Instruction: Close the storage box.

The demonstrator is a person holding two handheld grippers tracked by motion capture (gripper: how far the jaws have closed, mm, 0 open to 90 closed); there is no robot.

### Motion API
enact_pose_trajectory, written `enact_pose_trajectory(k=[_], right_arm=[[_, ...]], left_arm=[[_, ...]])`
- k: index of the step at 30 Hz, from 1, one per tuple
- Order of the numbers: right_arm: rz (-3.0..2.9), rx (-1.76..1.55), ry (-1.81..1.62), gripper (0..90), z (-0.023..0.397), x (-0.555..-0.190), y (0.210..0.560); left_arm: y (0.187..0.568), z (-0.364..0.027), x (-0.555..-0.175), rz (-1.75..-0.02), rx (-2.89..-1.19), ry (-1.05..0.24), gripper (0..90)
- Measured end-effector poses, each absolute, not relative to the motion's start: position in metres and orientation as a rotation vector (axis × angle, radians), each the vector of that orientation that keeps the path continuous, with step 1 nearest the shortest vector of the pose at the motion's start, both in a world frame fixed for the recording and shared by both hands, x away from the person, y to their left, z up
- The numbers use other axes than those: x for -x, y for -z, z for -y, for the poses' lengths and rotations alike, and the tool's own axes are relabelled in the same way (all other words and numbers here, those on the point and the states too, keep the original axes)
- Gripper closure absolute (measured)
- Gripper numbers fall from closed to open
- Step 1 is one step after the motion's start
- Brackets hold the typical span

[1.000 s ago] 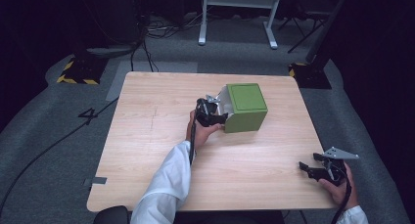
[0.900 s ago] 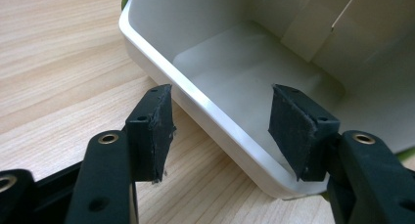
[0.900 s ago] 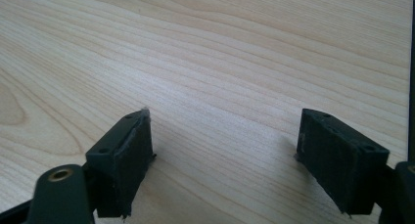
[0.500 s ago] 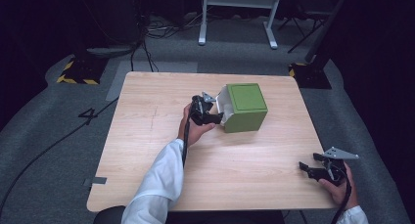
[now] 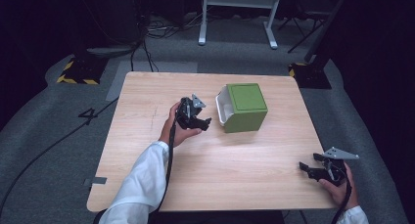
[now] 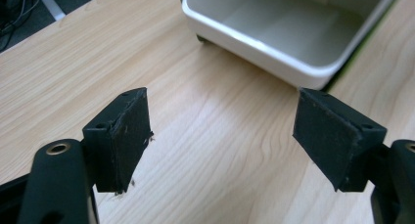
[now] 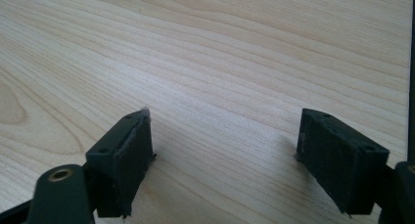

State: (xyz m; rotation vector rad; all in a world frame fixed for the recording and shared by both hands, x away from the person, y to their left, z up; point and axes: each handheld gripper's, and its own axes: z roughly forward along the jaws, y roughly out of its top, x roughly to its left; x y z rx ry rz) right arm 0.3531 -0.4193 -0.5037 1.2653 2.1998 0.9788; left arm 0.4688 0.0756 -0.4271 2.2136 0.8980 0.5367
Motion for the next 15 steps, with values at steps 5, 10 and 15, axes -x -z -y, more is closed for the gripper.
enact_pose_trajectory(k=[5,10,15], right_arm=[[-2.2,-1.265,-0.979,21.2,0.419,-0.353,0.504],[-2.199,-1.266,-0.979,21.1,0.419,-0.353,0.504],[-2.198,-1.266,-0.979,21.2,0.419,-0.353,0.504]], left_arm=[[0.424,-0.084,-0.457,-0.84,-2.273,-0.54,20.0],[0.423,-0.092,-0.448,-0.824,-2.312,-0.552,18.1],[0.423,-0.103,-0.441,-0.822,-2.348,-0.601,17.7]])
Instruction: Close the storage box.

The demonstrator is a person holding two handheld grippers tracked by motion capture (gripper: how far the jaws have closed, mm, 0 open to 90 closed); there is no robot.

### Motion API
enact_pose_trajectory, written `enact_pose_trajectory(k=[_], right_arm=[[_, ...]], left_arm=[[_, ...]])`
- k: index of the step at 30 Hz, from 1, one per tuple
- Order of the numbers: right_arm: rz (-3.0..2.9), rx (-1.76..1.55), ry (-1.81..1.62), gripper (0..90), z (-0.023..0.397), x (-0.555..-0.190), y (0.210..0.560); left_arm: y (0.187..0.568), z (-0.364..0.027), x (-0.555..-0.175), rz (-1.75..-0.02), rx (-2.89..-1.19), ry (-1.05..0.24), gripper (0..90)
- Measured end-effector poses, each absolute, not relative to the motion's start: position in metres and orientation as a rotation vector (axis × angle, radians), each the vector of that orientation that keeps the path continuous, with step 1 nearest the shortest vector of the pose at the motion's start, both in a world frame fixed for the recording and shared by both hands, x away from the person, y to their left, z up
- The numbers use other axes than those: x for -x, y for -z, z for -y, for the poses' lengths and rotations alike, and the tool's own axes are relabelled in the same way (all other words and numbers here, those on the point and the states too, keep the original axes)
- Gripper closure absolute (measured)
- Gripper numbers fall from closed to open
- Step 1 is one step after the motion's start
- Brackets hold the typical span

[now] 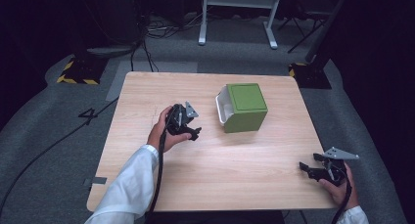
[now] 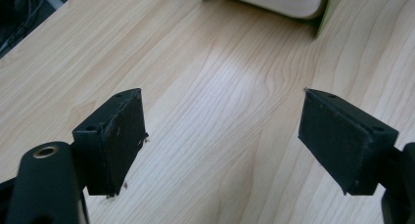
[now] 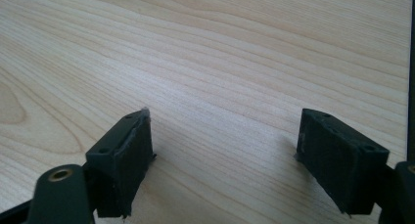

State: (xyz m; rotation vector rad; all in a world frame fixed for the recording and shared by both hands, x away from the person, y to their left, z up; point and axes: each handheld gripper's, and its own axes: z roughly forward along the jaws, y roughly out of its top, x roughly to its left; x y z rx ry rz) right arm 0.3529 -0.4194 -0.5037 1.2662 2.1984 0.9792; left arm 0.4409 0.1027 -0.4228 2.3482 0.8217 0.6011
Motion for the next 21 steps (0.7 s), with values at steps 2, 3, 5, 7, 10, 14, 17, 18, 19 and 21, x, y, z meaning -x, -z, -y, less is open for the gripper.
enact_pose_trajectory(k=[2,3,5,7,10,14,17,18,19,21], right_arm=[[-2.199,-1.266,-0.979,21.2,0.419,-0.353,0.504],[-2.199,-1.266,-0.979,21.2,0.419,-0.353,0.504],[-2.199,-1.265,-0.979,21.2,0.419,-0.353,0.504],[-2.199,-1.265,-0.979,21.2,0.419,-0.353,0.504],[-2.199,-1.266,-0.98,21.2,0.419,-0.353,0.504],[-2.199,-1.265,-0.979,21.2,0.419,-0.353,0.504],[-2.199,-1.266,-0.979,21.1,0.419,-0.353,0.504],[-2.198,-1.265,-0.979,21.2,0.419,-0.353,0.504],[-2.198,-1.266,-0.979,21.1,0.419,-0.353,0.504],[-2.198,-1.266,-0.979,21.2,0.419,-0.353,0.504]], left_arm=[[0.424,-0.106,-0.438,-0.826,-2.349,-0.604,17.7],[0.424,-0.109,-0.436,-0.826,-2.355,-0.605,17.7],[0.425,-0.114,-0.433,-0.828,-2.361,-0.614,17.7],[0.426,-0.118,-0.429,-0.82,-2.383,-0.626,17.7],[0.426,-0.124,-0.422,-0.809,-2.409,-0.642,17.7],[0.428,-0.134,-0.412,-0.809,-2.424,-0.649,17.7],[0.432,-0.142,-0.406,-0.811,-2.44,-0.658,17.7],[0.434,-0.144,-0.404,-0.815,-2.443,-0.654,17.7],[0.437,-0.148,-0.401,-0.82,-2.445,-0.654,17.7],[0.441,-0.153,-0.398,-0.823,-2.452,-0.662,17.7]])
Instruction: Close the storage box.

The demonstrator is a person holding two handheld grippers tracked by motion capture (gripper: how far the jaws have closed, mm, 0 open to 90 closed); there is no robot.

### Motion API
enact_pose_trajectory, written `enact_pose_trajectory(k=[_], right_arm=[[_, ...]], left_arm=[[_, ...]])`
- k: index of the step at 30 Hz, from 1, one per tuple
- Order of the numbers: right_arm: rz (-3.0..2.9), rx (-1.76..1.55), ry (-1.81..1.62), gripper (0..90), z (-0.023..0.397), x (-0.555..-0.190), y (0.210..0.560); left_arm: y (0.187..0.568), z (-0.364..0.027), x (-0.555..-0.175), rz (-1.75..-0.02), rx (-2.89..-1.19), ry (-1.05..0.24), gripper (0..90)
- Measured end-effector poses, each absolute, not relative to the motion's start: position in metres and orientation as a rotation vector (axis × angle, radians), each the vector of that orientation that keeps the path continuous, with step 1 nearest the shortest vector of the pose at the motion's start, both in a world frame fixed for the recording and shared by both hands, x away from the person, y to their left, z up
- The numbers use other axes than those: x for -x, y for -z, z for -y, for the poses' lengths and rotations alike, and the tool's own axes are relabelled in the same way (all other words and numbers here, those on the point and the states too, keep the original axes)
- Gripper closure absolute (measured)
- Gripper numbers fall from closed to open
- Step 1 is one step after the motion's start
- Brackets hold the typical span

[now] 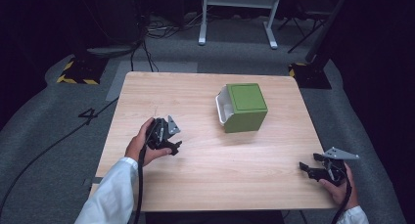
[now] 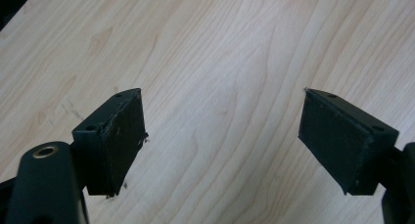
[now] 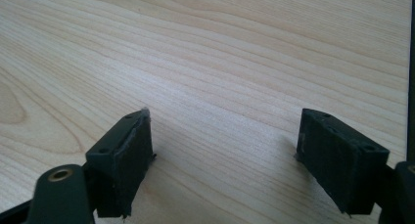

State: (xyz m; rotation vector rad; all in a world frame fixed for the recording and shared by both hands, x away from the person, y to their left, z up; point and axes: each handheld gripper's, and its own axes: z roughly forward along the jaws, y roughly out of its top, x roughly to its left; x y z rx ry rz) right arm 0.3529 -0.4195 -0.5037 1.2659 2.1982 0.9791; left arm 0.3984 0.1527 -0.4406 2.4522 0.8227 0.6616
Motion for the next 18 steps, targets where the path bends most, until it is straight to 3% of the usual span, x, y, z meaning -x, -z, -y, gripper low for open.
enact_pose_trajectory(k=[18], right_arm=[[-2.199,-1.266,-0.979,21.1,0.42,-0.353,0.504]], left_arm=[[0.481,-0.205,-0.372,-0.935,-2.429,-0.576,17.5]])
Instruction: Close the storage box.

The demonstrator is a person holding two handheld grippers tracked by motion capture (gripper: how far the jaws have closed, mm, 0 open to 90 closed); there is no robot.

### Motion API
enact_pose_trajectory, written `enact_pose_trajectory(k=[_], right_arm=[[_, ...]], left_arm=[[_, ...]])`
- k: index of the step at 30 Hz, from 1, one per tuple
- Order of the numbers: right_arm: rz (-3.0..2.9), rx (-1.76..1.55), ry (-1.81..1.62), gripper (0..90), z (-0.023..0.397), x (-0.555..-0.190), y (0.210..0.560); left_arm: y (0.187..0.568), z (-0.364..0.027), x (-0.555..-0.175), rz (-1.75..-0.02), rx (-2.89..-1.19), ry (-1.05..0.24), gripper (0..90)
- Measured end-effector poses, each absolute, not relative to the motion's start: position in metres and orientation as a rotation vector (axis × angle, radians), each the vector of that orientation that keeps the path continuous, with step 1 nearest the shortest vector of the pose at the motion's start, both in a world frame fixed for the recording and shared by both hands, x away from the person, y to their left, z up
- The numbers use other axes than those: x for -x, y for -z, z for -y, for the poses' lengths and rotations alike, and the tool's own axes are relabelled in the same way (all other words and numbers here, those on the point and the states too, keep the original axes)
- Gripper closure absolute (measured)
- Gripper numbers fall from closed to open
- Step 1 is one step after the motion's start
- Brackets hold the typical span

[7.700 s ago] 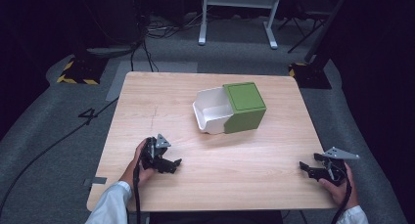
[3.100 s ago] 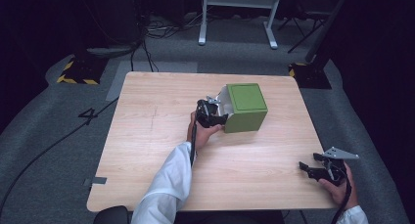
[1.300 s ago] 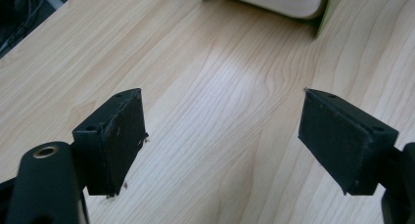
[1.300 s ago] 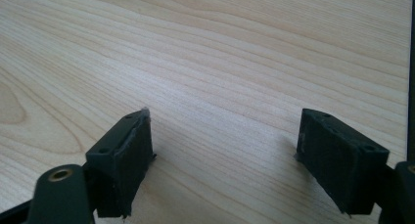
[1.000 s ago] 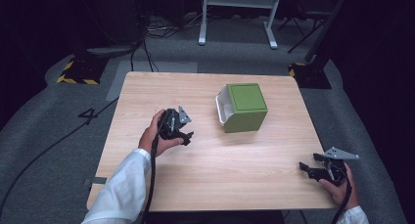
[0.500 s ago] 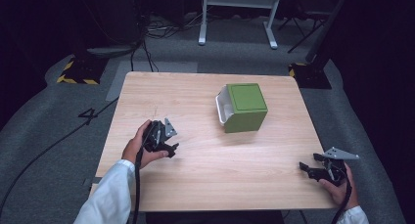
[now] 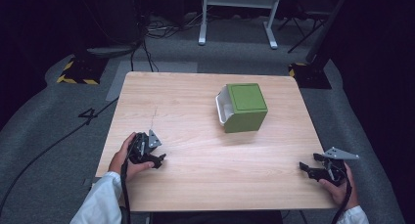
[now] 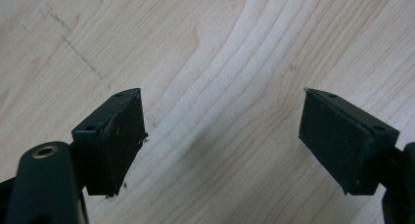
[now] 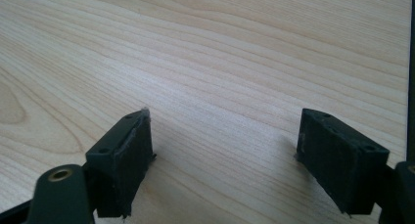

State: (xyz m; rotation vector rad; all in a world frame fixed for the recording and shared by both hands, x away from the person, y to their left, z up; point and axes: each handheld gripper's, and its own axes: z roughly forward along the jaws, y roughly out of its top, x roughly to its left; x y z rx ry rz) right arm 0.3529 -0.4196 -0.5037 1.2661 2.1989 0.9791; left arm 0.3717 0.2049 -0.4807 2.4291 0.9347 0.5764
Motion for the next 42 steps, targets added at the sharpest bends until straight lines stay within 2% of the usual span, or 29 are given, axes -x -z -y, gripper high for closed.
enact_pose_trajectory(k=[7,11,18,42], right_arm=[[-2.199,-1.269,-0.977,21.1,0.42,-0.353,0.504],[-2.199,-1.269,-0.977,21.1,0.42,-0.352,0.504],[-2.199,-1.266,-0.977,21.2,0.42,-0.352,0.504],[-2.2,-1.265,-0.978,20.9,0.419,-0.352,0.504]], left_arm=[[0.493,-0.229,-0.362,-1.007,-2.318,-0.533,17.1],[0.501,-0.248,-0.358,-1.086,-2.2,-0.399,16.9],[0.505,-0.254,-0.347,-1.139,-2.139,-0.436,16.1],[0.505,-0.255,-0.347,-1.131,-2.144,-0.43,15.2]])
